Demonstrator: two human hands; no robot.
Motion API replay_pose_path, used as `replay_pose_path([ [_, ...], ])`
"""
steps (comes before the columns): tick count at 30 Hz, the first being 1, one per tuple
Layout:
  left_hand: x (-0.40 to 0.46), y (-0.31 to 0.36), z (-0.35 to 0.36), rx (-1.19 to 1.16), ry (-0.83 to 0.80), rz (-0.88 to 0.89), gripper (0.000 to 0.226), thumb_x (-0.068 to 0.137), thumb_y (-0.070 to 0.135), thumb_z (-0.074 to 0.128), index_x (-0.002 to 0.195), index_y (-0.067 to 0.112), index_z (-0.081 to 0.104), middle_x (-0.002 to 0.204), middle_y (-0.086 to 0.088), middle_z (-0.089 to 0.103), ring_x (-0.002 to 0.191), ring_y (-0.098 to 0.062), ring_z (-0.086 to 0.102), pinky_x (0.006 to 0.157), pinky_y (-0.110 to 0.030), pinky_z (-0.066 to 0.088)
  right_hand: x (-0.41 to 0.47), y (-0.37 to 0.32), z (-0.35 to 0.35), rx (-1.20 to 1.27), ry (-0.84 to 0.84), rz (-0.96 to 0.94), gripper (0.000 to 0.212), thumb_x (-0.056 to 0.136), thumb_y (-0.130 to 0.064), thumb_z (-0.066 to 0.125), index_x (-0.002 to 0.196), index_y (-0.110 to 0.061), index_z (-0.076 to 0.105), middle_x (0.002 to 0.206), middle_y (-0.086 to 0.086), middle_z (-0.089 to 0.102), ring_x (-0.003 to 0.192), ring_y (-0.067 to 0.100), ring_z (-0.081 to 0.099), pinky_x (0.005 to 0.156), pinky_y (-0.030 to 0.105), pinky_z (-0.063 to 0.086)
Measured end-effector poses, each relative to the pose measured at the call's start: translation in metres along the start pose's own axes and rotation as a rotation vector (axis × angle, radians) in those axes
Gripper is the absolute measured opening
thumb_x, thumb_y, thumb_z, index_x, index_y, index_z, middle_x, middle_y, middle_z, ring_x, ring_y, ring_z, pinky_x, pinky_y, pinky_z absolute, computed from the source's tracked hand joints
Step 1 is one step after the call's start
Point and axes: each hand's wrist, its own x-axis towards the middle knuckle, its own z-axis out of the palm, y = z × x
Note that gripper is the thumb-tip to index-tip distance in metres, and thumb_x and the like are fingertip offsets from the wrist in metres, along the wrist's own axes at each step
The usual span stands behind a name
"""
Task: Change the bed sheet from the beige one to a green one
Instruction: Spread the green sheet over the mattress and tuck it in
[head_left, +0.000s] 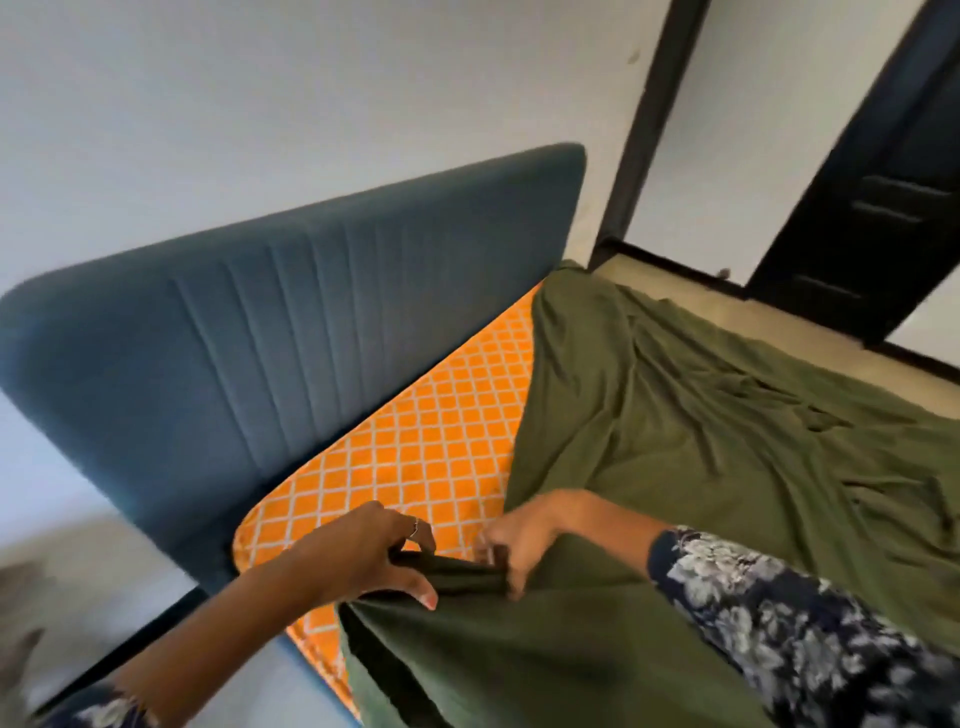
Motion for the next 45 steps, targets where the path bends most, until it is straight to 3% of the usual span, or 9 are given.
replay_pose_path([
  [7, 0.036, -0.025, -0.015, -0.048, -0.075, -0.181, 0.063, 0.054, 0.074, 0.071, 0.103, 0.037, 0.058, 0.089, 0.009, 0.061, 0.080, -0.004, 0.055, 0.063, -0.015, 0.044, 0.041, 0.045, -0.001, -0.399, -0.079, 0.212, 0.046, 0.089, -0.018, 0.063, 0.132, -0.012, 0.050, 0.132, 0.012, 0.055, 0.117, 0.030, 0.055, 0.092, 0.036, 0.045],
  [12, 0.045, -0.071, 0.002, 0.177, -0.273, -0.435, 0.063, 0.076, 0.049, 0.072, 0.125, 0.019, 0.047, 0.121, -0.006, 0.057, 0.111, -0.024, 0.054, 0.087, -0.032, 0.044, 0.045, 0.062, -0.071, -0.296, 0.483, 0.358, 0.039, 0.090, -0.021, 0.046, 0.128, -0.022, 0.054, 0.130, 0.008, 0.057, 0.120, 0.027, 0.055, 0.093, 0.038, 0.045],
  [17, 0.054, -0.136, 0.018, -0.176, -0.025, -0.521, 0.021, 0.096, 0.030, 0.054, 0.091, 0.011, 0.063, 0.091, -0.008, 0.062, 0.088, -0.019, 0.058, 0.080, -0.032, 0.040, 0.033, 0.053, -0.137, -0.135, 1.005, 0.421, 0.050, 0.087, -0.011, 0.047, 0.135, -0.021, 0.047, 0.119, 0.016, 0.061, 0.110, 0.038, 0.057, 0.085, 0.040, 0.046],
  [21, 0.065, -0.185, 0.039, -0.586, 0.437, -0.672, 0.027, 0.099, 0.016, 0.047, 0.072, 0.018, 0.052, 0.076, -0.007, 0.053, 0.074, -0.022, 0.050, 0.077, -0.044, 0.043, 0.065, 0.052, -0.155, -0.117, 1.041, 0.471, 0.048, 0.087, -0.014, 0.048, 0.135, -0.020, 0.048, 0.118, 0.020, 0.060, 0.108, 0.042, 0.056, 0.084, 0.042, 0.046],
  [24, 0.063, -0.208, 0.035, -0.326, 0.489, -0.683, 0.028, 0.099, 0.033, 0.046, 0.102, 0.009, 0.061, 0.096, -0.019, 0.065, 0.092, -0.036, 0.060, 0.079, -0.038, 0.044, 0.103, 0.053, -0.166, -0.130, 0.943, 0.488, 0.033, 0.090, -0.014, 0.048, 0.122, -0.010, 0.055, 0.114, 0.020, 0.060, 0.103, 0.041, 0.058, 0.082, 0.043, 0.048],
  [30, 0.027, -0.282, -0.041, 0.356, 0.032, -0.635, 0.117, 0.047, 0.101, 0.007, 0.134, 0.029, 0.038, 0.116, -0.007, 0.064, 0.113, -0.028, 0.059, 0.087, -0.035, 0.047, 0.194, 0.034, -0.217, -0.259, 0.860, 0.407, 0.024, 0.088, -0.004, 0.051, 0.110, -0.001, 0.059, 0.115, 0.020, 0.057, 0.107, 0.039, 0.057, 0.084, 0.042, 0.047],
  [33, 0.024, -0.353, -0.077, 0.555, 0.138, -0.660, 0.074, 0.085, 0.071, 0.039, 0.138, 0.022, 0.028, 0.121, -0.005, 0.062, 0.110, -0.030, 0.061, 0.085, -0.038, 0.049, 0.265, 0.005, -0.244, -0.302, 0.865, 0.390, 0.028, 0.088, -0.003, 0.051, 0.115, 0.002, 0.059, 0.128, 0.019, 0.044, 0.112, 0.040, 0.053, 0.086, 0.043, 0.047],
  [37, 0.016, -0.430, -0.057, 0.905, 0.402, -0.286, 0.060, 0.080, 0.005, 0.053, 0.136, 0.019, 0.036, 0.107, -0.012, 0.062, 0.049, -0.030, 0.061, 0.038, -0.030, 0.045, 0.354, -0.033, -0.276, -0.265, 1.000, 0.560, 0.027, 0.093, -0.010, 0.050, 0.118, -0.009, 0.062, 0.134, 0.014, 0.034, 0.112, 0.039, 0.048, 0.082, 0.039, 0.047],
  [45, 0.038, -0.502, 0.029, 0.871, 0.214, -0.088, 0.027, 0.068, 0.003, 0.045, 0.064, 0.012, 0.070, 0.109, -0.010, 0.060, 0.060, -0.026, 0.059, 0.033, -0.025, 0.041, 0.439, -0.032, -0.260, 0.430, 0.932, 0.626, 0.038, 0.091, -0.016, 0.047, 0.125, -0.004, 0.057, 0.129, 0.016, 0.057, 0.112, 0.030, 0.058, 0.089, 0.040, 0.049],
])
